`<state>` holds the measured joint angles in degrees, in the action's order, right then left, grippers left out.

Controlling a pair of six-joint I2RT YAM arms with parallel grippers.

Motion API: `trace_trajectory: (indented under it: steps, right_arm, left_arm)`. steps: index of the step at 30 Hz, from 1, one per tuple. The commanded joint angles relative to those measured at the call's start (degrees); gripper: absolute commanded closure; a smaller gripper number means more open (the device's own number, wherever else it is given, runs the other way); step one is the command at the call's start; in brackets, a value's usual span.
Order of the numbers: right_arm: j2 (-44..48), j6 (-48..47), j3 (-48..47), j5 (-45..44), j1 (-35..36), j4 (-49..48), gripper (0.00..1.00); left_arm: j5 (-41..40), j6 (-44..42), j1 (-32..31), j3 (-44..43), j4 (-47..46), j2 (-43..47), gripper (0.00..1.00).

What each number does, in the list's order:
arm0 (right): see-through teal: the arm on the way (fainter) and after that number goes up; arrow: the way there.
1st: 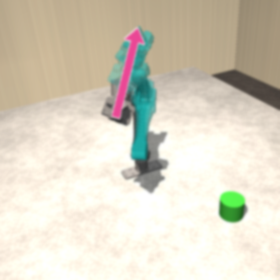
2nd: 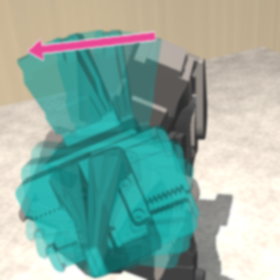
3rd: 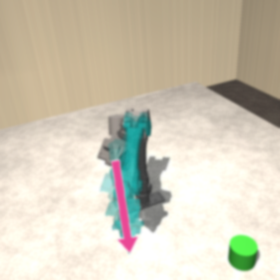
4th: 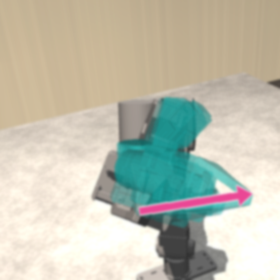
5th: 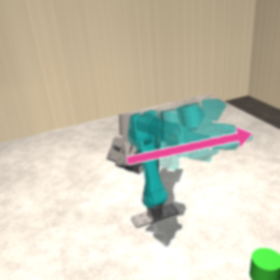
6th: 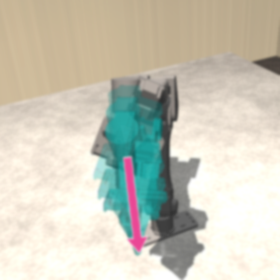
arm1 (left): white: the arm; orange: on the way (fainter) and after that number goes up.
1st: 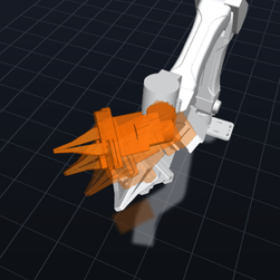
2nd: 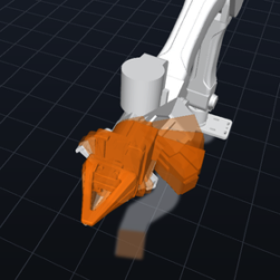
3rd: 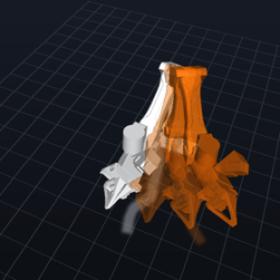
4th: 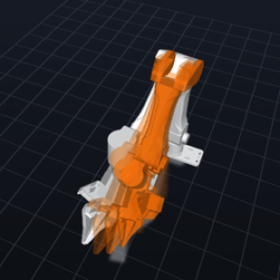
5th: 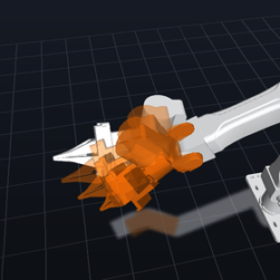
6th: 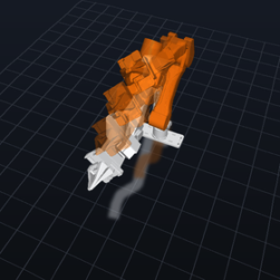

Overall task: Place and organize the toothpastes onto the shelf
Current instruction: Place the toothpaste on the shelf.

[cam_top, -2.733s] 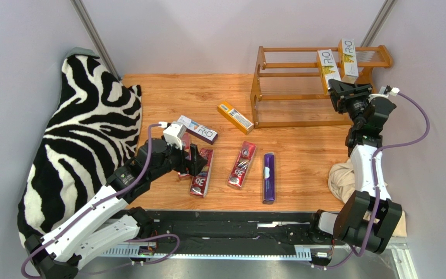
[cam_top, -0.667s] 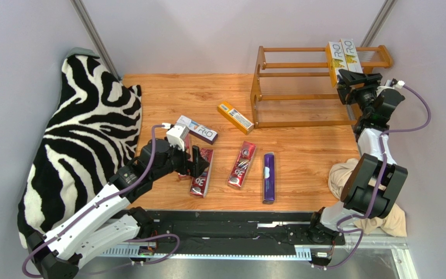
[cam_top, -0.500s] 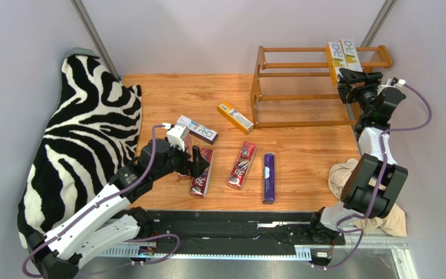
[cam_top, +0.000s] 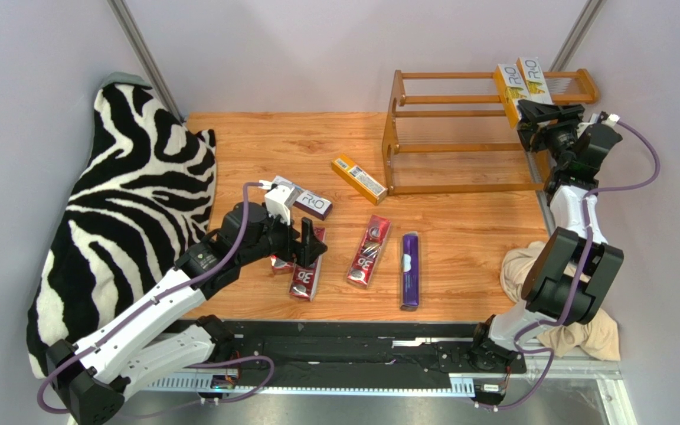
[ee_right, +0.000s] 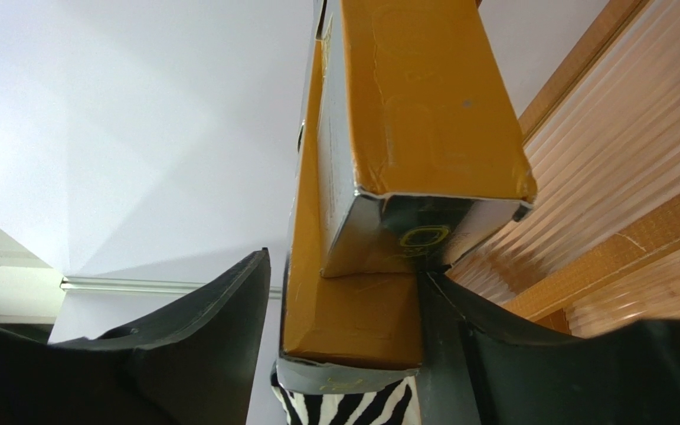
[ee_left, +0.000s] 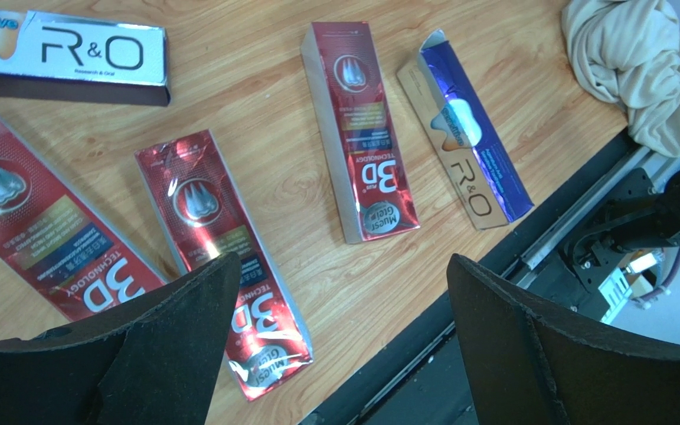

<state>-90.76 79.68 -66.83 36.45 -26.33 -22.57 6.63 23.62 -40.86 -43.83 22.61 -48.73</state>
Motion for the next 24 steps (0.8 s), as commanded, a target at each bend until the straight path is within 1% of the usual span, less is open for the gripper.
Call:
trace_trajectory:
  steps: [1, 3, 4, 10, 16, 18, 21, 24]
  right_arm:
    - [-1.0, -0.75, -4.1, 0.47, 0.48, 0.86, 0.46]
    - [-1.17, -0.58, -4.1, 0.12, 0.57, 0.6, 0.51]
    - [-1.26, -0.58, -4.19, -0.14, 0.75, 0.68, 0.57]
    - [-1.44, 1.09, -3.58, -0.67, 1.72, -2.03, 0.67]
    - [-0.91, 3.63, -1.03, -1.55, 1.63, -7.14, 0.72]
    - [-1.08, 4.87, -0.24, -2.08, 1.72, -10.37, 0.72]
    - [-1.87, 5.4, -1.1, -2.52, 2.07, -11.09, 0.72]
    - [-3.1, 5.31, -1.81, -3.48, 2.51, -9.25, 0.71]
  left_arm:
    - [2.24, -1.64, -0.1, -2.49, -2.75, -0.23, 0.05]
    - [2.24, -1.56, -0.1, -2.14, -2.84, -0.14, 0.05]
    - [2.24, -1.56, -0.18, -2.05, -2.92, 0.04, 0.05]
    - [2.16, -1.64, -0.18, -1.43, -2.92, 0.13, 0.05]
    - [2.33, -1.91, -0.1, -0.9, -2.84, 0.13, 0.05]
    - [2.42, -1.73, -0.1, -0.64, -3.01, 0.3, 0.05]
    - [2.51, -1.64, -0.1, -0.2, -3.19, 0.39, 0.05]
    - [2.51, -1.64, -0.1, 0.15, -3.36, 0.65, 0.05]
